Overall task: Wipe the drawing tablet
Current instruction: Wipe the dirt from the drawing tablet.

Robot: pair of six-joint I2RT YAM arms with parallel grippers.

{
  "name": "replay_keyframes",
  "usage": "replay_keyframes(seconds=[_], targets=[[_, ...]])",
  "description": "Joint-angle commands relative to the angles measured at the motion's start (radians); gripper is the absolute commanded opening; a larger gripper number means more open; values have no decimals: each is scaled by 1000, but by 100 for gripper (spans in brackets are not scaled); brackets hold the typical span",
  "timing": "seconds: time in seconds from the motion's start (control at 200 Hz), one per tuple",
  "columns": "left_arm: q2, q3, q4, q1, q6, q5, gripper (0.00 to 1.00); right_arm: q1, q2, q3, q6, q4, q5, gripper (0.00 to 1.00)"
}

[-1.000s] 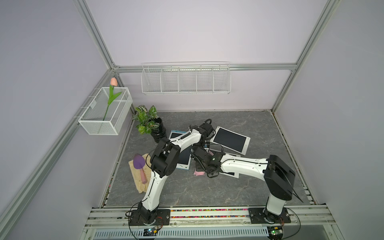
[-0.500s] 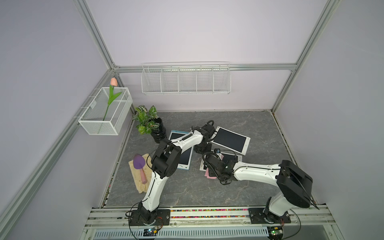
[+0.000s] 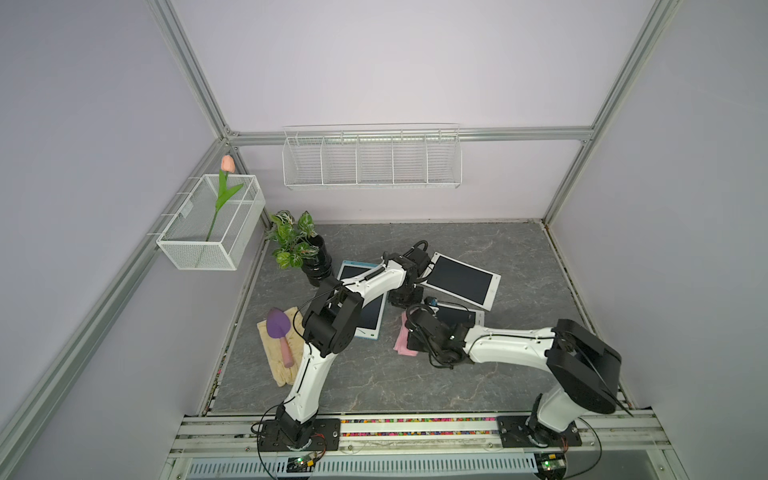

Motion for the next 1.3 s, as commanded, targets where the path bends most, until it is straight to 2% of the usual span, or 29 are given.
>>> replay_keyframes(seconds=[0.0, 0.24, 0.385, 0.475, 0.605, 0.68, 0.845, 0.915, 1.025, 1.185, 1.295], targets=[[40, -44, -38, -5, 2, 18, 18, -24, -62, -133, 201, 139, 30, 7], [41, -49, -39, -4, 6, 15, 18, 6, 130, 88, 217, 203, -68, 7], [40, -51, -38, -5, 6, 16, 18, 9, 174, 104, 287, 269, -96, 7], [41, -53, -36, -5, 6, 16, 18, -5, 110, -14, 325, 265, -60, 7], [42, -55, -35, -5, 6, 14, 18, -48, -68, -161, 341, 194, -1, 7], [45, -51, -38, -5, 8, 11, 18, -73, -186, -201, 325, 83, 19, 7], [49, -46, -37, -5, 6, 10, 18, -122, -389, -220, 321, -286, 54, 7], [48, -48, -35, -5, 4, 12, 18, -123, -422, -225, 293, -319, 57, 7], [47, -51, -31, -5, 2, 13, 18, -118, -314, -147, 223, -285, -11, 7], [50, -47, -32, -5, 1, 14, 18, -64, -34, 151, 67, -233, -104, 7], [49, -48, -32, -4, -3, 15, 19, -48, 63, 270, 38, -212, -152, 7]])
